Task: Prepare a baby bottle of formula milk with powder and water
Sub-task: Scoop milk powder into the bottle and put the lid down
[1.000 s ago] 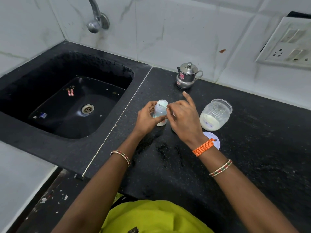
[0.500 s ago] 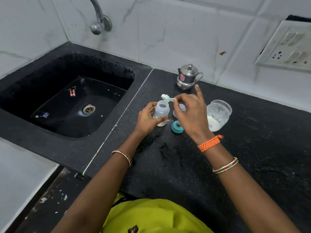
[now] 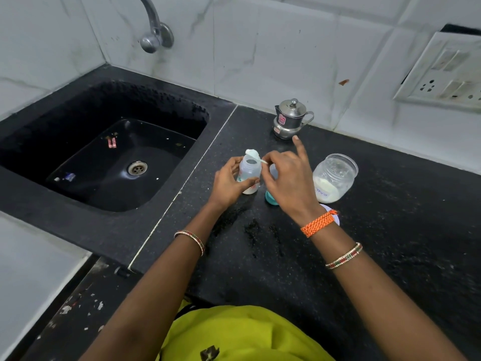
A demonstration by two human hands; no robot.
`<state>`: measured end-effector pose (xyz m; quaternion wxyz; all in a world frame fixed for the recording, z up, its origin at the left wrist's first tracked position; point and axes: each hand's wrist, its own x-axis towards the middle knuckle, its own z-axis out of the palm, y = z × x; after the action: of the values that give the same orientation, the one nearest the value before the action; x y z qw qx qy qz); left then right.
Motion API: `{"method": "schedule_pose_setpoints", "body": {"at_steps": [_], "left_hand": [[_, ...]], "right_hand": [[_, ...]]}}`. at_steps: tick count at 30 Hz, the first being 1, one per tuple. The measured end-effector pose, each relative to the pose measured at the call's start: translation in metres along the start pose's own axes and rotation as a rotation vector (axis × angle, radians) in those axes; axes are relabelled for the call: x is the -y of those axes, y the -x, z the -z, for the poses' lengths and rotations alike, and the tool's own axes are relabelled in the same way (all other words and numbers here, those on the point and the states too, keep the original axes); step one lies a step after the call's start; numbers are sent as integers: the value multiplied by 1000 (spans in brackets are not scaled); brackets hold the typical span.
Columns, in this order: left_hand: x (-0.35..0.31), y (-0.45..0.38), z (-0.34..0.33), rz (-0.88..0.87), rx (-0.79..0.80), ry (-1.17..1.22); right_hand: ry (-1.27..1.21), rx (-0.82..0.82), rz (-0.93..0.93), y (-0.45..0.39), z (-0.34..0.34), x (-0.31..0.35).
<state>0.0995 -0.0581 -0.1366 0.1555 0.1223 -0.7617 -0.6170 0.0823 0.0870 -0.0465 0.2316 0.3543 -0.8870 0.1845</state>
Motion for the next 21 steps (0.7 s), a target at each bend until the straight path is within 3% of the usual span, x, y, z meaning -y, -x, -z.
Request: {"method": "schedule_pose_setpoints", "body": {"at_steps": [5, 11, 15, 18, 21], "left_hand": [[-4, 1, 2, -7, 35, -31], [-14, 7, 2, 24, 68, -93], [-23, 9, 10, 67, 204, -133], [-46, 14, 10, -81, 143, -155], [-80, 20, -7, -326, 30, -109]], "right_hand": [[-96, 25, -134, 2, 10, -4], [-511, -52, -509, 1, 29, -13], [-743, -149, -784, 3, 43, -39], [-790, -310, -867, 8, 64, -75], [-563, -370, -841, 16, 92, -108]]}}
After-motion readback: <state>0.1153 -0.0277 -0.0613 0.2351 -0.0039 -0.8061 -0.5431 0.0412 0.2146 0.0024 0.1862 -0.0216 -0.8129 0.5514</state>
